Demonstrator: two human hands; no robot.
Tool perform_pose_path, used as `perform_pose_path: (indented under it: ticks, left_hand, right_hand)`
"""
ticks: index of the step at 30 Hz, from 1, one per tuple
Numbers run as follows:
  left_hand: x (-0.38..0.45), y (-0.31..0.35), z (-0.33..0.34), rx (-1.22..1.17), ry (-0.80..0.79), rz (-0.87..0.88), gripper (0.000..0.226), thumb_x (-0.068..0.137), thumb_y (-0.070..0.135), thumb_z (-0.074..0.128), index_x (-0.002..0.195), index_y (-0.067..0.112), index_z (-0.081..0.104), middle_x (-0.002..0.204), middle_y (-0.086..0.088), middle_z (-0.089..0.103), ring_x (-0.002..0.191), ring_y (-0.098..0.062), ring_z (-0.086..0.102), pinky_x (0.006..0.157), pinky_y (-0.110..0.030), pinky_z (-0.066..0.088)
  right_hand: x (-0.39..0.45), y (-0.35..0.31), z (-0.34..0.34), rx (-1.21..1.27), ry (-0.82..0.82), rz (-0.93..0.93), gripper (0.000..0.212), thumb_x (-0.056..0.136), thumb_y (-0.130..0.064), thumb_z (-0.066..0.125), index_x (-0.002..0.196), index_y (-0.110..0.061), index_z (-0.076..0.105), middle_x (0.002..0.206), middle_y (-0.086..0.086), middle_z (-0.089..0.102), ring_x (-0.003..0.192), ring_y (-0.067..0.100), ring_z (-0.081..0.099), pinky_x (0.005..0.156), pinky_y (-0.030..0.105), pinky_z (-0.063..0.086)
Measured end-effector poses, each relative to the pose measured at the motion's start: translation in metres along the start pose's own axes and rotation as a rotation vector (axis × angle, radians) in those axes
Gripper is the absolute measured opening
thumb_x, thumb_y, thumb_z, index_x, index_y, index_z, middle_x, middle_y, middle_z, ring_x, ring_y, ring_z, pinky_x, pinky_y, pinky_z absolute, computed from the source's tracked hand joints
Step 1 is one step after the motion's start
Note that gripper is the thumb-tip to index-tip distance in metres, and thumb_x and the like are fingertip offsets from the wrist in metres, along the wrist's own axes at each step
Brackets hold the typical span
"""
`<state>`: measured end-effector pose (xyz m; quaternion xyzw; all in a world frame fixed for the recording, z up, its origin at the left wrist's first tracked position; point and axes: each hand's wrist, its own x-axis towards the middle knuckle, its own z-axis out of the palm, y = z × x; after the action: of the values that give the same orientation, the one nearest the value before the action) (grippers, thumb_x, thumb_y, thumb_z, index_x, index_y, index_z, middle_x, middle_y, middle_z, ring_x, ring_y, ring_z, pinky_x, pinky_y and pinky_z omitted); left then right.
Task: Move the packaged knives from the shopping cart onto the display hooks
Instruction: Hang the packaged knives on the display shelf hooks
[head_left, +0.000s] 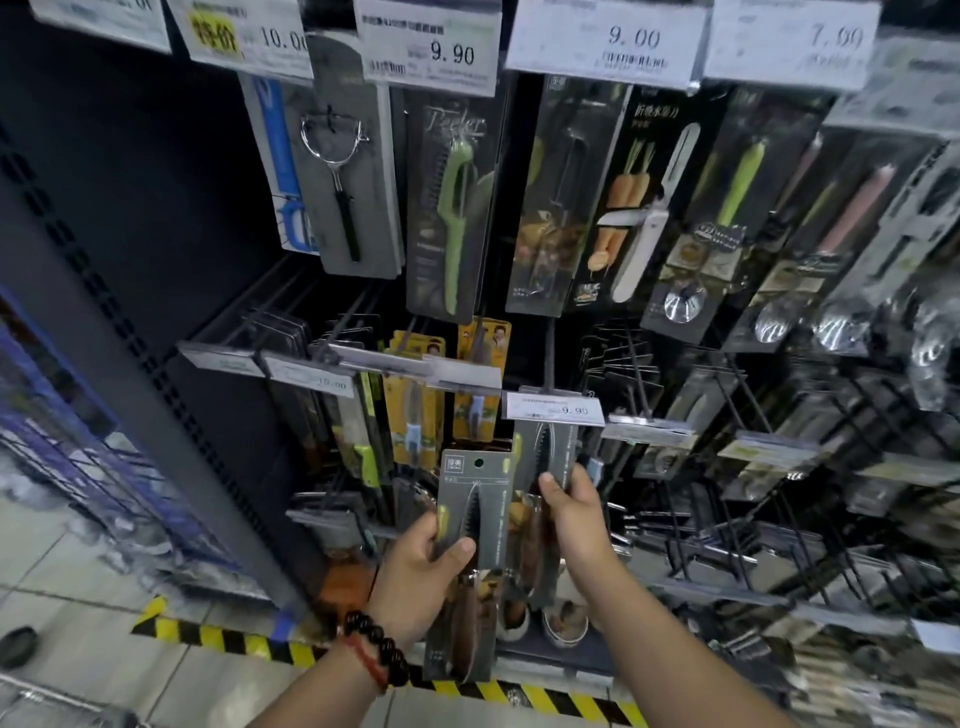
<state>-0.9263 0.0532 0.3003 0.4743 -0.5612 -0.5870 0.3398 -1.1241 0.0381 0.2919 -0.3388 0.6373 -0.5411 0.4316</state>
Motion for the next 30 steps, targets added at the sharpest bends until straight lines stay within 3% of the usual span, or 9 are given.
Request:
perform_pose_path:
  ticks: [3,5,7,10,18,21,24,28,30]
  left_hand:
    - [0.004,-0.005,0.000,-0.023,-0.013,-0.018,0.055,0.084,0.050,0.064,0.133,0.029,0.051,0.135,0.013,0.056,0.127,-0.005,0.049,0.108,-0.035,0.041]
    - [0.004,-0.006,0.001,-0.010,-0.008,-0.032,0.026,0.093,0.029,0.061,0.117,0.036,0.055,0.121,0.021,0.060,0.114,0.008,0.054,0.096,-0.016,0.044]
    - [0.004,-0.009,0.001,0.007,-0.010,-0.040,0.025,0.094,0.021,0.059,0.112,0.037,0.054,0.115,0.024,0.060,0.106,0.015,0.055,0.087,-0.008,0.044]
    - [0.006,-0.012,-0.002,-0.014,0.003,-0.042,0.035,0.093,0.026,0.061,0.127,0.028,0.054,0.128,0.014,0.060,0.121,-0.002,0.054,0.104,-0.027,0.044]
    - [0.006,-0.012,-0.006,-0.042,0.005,-0.052,0.040,0.094,0.023,0.060,0.133,0.025,0.052,0.131,0.013,0.060,0.123,-0.006,0.054,0.109,-0.039,0.040]
    - [0.007,-0.013,-0.007,-0.052,0.004,-0.066,0.040,0.094,0.022,0.060,0.133,0.026,0.053,0.130,0.014,0.060,0.123,-0.006,0.054,0.109,-0.040,0.040]
    - [0.008,-0.015,-0.007,-0.057,0.005,-0.074,0.035,0.095,0.017,0.059,0.128,0.028,0.056,0.125,0.016,0.064,0.118,-0.004,0.057,0.107,-0.037,0.043]
    - [0.008,-0.013,-0.004,-0.055,0.000,-0.069,0.033,0.095,0.014,0.058,0.124,0.029,0.057,0.121,0.017,0.066,0.115,-0.002,0.059,0.104,-0.032,0.045]
    - [0.008,-0.013,-0.004,-0.063,0.000,-0.072,0.032,0.095,0.012,0.058,0.122,0.028,0.058,0.119,0.018,0.067,0.114,-0.003,0.060,0.102,-0.030,0.045]
  right_hand:
    - [0.006,0.004,-0.001,0.003,-0.009,-0.014,0.015,0.099,-0.019,0.054,0.113,-0.021,0.059,0.110,-0.001,0.069,0.104,0.017,0.064,0.095,0.035,0.049]
    - [0.007,0.004,-0.001,0.014,-0.026,-0.015,0.016,0.100,-0.016,0.053,0.115,-0.020,0.056,0.108,-0.007,0.066,0.100,0.008,0.062,0.086,0.021,0.047]
    - [0.010,0.009,0.000,0.020,-0.029,-0.017,0.019,0.100,-0.015,0.052,0.119,-0.016,0.055,0.111,-0.004,0.065,0.103,0.012,0.061,0.087,0.021,0.047]
    - [0.015,0.011,0.003,0.038,-0.025,-0.020,0.021,0.100,-0.015,0.052,0.121,-0.014,0.056,0.117,0.002,0.065,0.109,0.015,0.061,0.093,0.027,0.047]
    - [0.021,0.003,0.009,0.095,-0.019,0.009,0.054,0.099,-0.019,0.054,0.148,-0.008,0.034,0.147,-0.001,0.042,0.137,0.019,0.039,0.117,0.041,0.029]
    - [0.020,-0.001,0.011,0.097,-0.015,-0.007,0.042,0.098,-0.019,0.056,0.137,-0.006,0.047,0.136,0.006,0.057,0.127,0.022,0.053,0.111,0.040,0.038]
    - [0.020,0.008,0.009,0.115,-0.019,-0.001,0.048,0.094,-0.028,0.060,0.136,-0.007,0.048,0.137,0.009,0.057,0.128,0.024,0.052,0.110,0.041,0.039]
    - [0.017,0.011,0.004,0.105,0.002,0.018,0.020,0.099,-0.006,0.051,0.117,-0.013,0.057,0.108,-0.006,0.067,0.100,0.007,0.062,0.083,0.015,0.047]
    - [0.016,0.012,0.002,0.097,0.018,0.011,0.019,0.099,-0.005,0.051,0.113,-0.015,0.058,0.105,-0.006,0.067,0.096,0.007,0.063,0.081,0.014,0.048]
